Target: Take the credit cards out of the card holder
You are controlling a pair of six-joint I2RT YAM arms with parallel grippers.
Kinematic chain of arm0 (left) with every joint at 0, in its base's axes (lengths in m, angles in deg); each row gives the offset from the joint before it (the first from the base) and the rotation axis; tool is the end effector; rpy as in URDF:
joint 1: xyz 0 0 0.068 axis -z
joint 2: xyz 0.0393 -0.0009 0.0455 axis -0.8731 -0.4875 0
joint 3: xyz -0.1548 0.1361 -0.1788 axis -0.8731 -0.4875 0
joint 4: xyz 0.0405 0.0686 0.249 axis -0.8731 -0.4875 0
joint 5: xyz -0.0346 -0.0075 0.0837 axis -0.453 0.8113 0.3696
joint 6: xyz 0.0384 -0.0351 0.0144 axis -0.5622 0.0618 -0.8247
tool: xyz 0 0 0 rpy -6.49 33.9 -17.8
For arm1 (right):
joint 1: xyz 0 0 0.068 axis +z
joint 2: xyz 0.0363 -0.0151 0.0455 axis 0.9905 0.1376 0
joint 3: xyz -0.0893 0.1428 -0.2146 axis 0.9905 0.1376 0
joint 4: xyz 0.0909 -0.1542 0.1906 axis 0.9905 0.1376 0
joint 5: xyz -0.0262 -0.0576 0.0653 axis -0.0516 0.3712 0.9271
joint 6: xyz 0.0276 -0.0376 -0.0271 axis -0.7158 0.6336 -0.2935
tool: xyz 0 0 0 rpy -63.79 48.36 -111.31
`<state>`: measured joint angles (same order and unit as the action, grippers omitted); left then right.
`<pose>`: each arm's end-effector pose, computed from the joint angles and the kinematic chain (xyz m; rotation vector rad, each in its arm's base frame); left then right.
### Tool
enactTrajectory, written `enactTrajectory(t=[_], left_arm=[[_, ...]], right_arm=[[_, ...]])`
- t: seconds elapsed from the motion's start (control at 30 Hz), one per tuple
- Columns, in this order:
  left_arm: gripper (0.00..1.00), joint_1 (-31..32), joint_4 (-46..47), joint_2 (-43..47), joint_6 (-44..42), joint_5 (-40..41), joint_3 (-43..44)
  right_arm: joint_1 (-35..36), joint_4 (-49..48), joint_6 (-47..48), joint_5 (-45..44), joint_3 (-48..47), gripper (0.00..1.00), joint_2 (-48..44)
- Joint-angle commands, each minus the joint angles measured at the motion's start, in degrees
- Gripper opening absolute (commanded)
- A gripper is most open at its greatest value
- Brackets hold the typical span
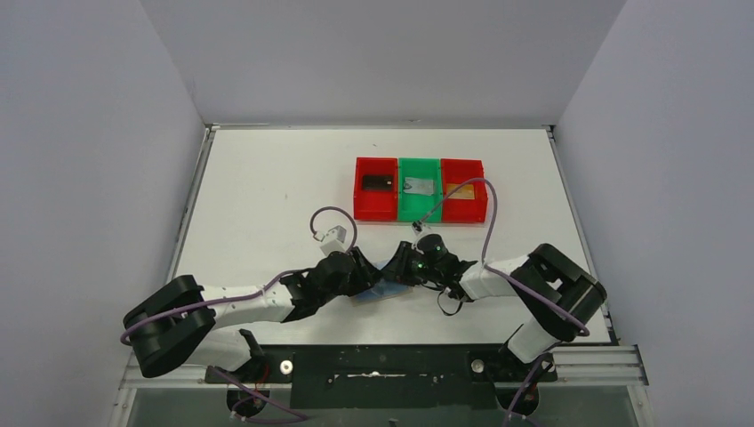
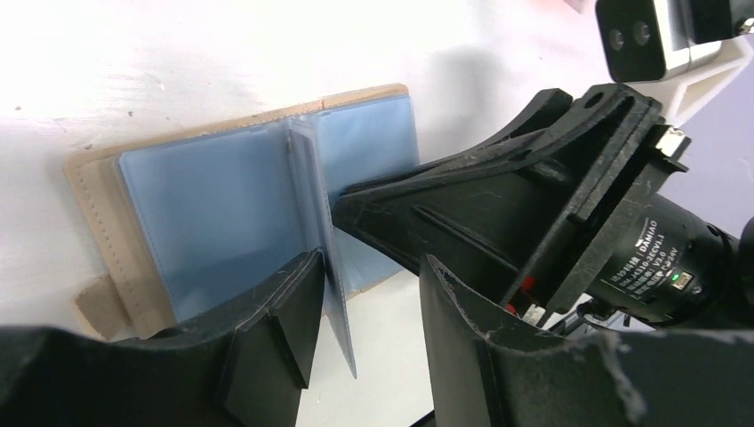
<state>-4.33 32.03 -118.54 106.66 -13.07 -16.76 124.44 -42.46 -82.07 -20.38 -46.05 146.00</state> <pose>0.1444 -0.2021 0.1587 -0.3642 2.2951 -0.9259 0.1954 0.1931 0.1191 0.1275 2.4803 1.2299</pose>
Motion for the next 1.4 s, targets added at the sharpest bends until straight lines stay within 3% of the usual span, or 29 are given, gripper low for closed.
enactTrajectory(t=[0.0, 0.27, 0.5, 0.77, 1.37], left_arm=[[0.43, -0.6, 4.5, -0.2, -1.0, -1.4, 0.3], [0.43, -0.9, 5.3, -2.4, -2.1, -3.1, 2.1], [0.43, -0.8, 7.6, -8.9, -5.5, -7.9, 7.1], [0.43, -0.5, 7.6, -10.8, -5.7, -8.2, 9.2], [0.47, -0.7, 2.3, -0.9, -4.3, -1.9, 4.1]], right_arm=[[-0.3, 8.6, 4.1, -4.8, -2.6, 0.27, -6.0], [-0.4, 22.6, 5.8, -19.4, -1.8, 0.29, -17.4], [-0.4, 27.1, 6.2, -26.1, 1.1, 0.38, -28.1], [-0.6, 28.8, 5.8, -26.4, 1.9, 0.39, -29.9], [-0.5, 25.0, 9.3, -20.6, 0.7, 0.43, -28.4]])
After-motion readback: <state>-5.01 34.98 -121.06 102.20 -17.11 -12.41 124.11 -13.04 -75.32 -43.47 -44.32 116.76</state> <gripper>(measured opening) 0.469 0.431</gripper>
